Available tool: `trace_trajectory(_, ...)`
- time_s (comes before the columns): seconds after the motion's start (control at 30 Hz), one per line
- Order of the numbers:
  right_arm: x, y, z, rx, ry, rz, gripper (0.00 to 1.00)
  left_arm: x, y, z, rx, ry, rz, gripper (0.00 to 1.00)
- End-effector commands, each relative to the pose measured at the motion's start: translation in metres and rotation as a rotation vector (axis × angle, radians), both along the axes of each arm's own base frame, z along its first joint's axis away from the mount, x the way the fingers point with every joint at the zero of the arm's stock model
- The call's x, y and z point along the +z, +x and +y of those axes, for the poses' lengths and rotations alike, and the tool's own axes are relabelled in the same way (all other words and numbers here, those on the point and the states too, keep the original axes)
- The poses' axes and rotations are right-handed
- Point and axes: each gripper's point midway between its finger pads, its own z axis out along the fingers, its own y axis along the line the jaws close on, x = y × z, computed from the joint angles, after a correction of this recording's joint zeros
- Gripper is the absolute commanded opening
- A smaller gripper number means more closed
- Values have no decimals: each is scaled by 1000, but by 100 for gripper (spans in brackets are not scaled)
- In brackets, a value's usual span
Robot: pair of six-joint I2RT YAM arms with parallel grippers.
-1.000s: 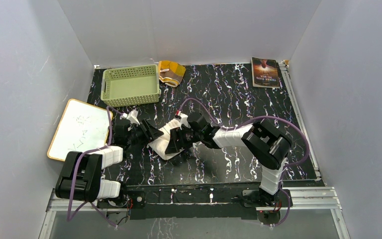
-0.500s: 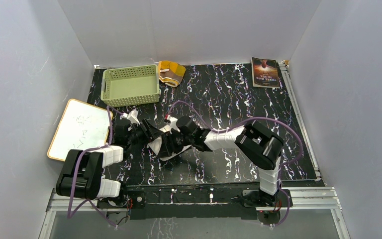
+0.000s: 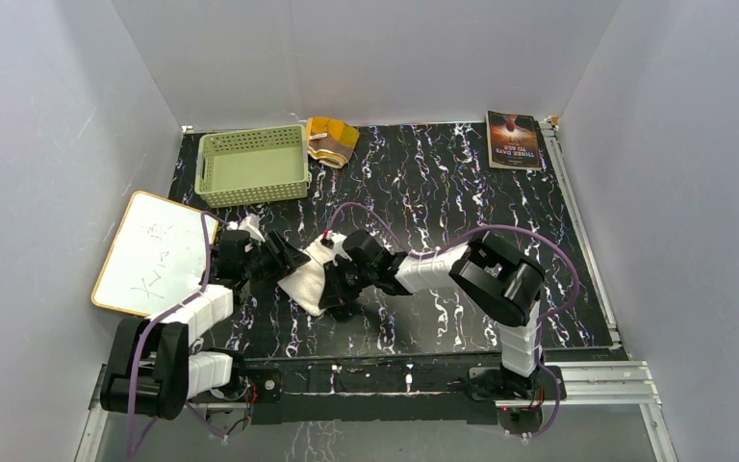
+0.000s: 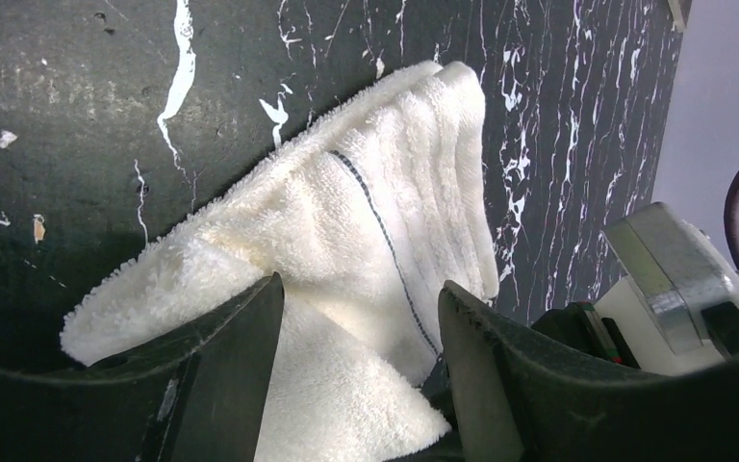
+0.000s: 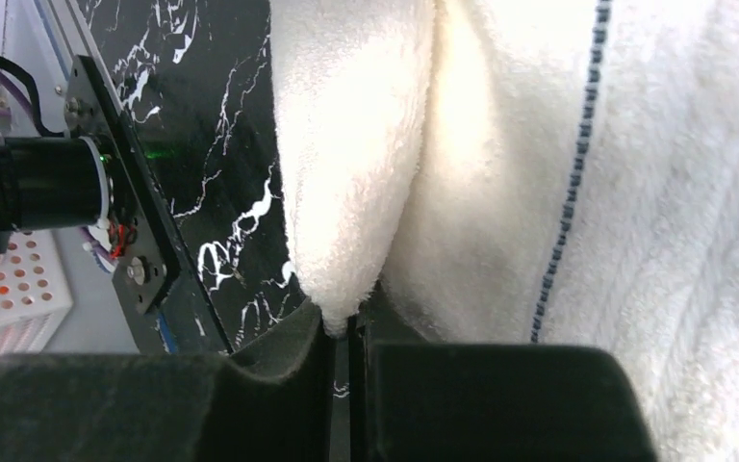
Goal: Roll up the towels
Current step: Roll the towel at the center of the board.
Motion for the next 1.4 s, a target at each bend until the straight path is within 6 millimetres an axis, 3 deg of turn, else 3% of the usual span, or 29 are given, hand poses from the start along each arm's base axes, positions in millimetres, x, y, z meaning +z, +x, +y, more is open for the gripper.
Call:
trace_trajectory(0.0,-2,5,-24,103,-34,-91,0,-15,-5,17,84,60,78,61)
trace_trajectory(0.17,-9,16,-54,197,7,-56,0,10,2,4,63,-30,11,65)
trace_trajectory(0.47,-10,15,-85,326,32,-53,0,84,20,-17,-143,-25,-81,68)
trace_trajectory(0.67,-15,18,-116,390,-21,-21,0,107,41,-42,-354,-66,-183,67)
trace_trajectory(0.83,-8,17,-117,379,19,-13,0,115,52,-67,-495,-192,-192,62)
trace_trajectory(1.13,-9,7,-123,385,37,-11,0,73,17,-112,-673,-383,10,52)
trace_trajectory(1.37,-10,9,-127,388,49,-5,0,23,22,-122,-620,-448,159,46)
